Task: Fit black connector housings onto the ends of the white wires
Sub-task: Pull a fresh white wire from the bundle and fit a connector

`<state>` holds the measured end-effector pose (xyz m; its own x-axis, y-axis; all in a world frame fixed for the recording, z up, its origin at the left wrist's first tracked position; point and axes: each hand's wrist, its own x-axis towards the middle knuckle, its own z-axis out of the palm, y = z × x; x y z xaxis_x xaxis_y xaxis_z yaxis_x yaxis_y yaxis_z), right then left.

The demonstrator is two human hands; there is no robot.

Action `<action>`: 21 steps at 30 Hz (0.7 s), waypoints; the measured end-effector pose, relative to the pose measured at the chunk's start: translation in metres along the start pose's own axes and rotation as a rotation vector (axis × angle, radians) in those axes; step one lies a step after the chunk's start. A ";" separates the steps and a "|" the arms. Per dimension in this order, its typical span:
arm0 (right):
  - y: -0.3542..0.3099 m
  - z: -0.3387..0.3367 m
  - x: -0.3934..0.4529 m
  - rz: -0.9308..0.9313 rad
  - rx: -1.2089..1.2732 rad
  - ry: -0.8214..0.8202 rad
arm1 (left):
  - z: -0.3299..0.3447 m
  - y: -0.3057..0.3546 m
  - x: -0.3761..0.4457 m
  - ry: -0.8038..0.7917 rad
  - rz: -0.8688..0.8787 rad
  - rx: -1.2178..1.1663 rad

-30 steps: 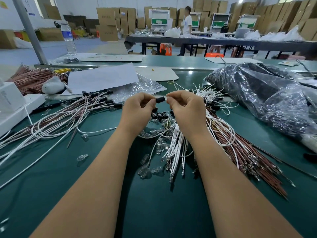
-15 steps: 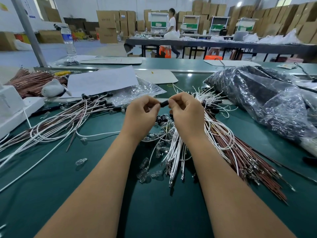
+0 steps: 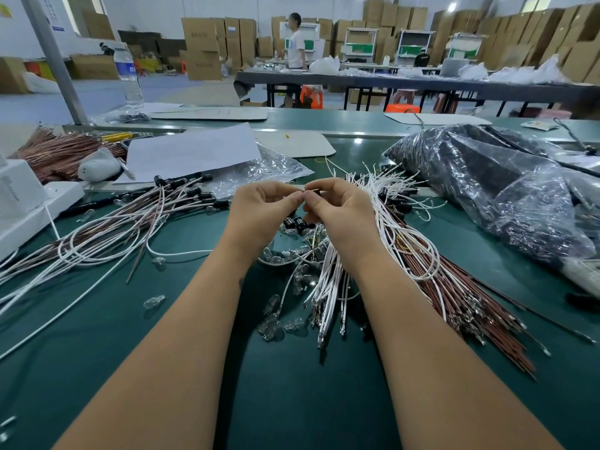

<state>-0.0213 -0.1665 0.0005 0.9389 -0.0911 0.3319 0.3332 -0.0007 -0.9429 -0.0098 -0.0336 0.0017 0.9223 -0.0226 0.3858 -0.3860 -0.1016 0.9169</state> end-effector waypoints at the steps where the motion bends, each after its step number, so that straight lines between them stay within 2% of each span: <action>1: 0.000 0.000 0.000 0.000 0.011 0.014 | 0.001 0.002 0.000 -0.024 0.000 0.008; 5: -0.001 -0.002 0.001 0.036 0.107 0.053 | 0.000 0.004 -0.001 -0.074 -0.062 -0.020; 7: -0.002 -0.001 0.000 0.036 0.069 0.046 | -0.001 0.003 -0.004 -0.078 -0.062 -0.035; 13: -0.028 -0.016 0.009 0.012 -0.396 0.014 | 0.008 0.002 -0.007 0.019 0.012 -0.018; 17: -0.056 -0.063 0.021 -0.044 -0.549 0.253 | 0.011 0.001 -0.002 0.026 0.042 0.032; 19: -0.058 -0.095 0.022 0.044 -0.750 0.369 | 0.014 0.000 -0.003 0.018 0.054 0.063; 21: -0.052 -0.119 0.018 0.234 -0.940 0.355 | 0.017 -0.001 -0.003 0.006 0.057 0.095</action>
<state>-0.0319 -0.2868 0.0523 0.8410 -0.4780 0.2536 -0.1996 -0.7097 -0.6756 -0.0115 -0.0504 -0.0019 0.8987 -0.0251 0.4379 -0.4341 -0.1945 0.8796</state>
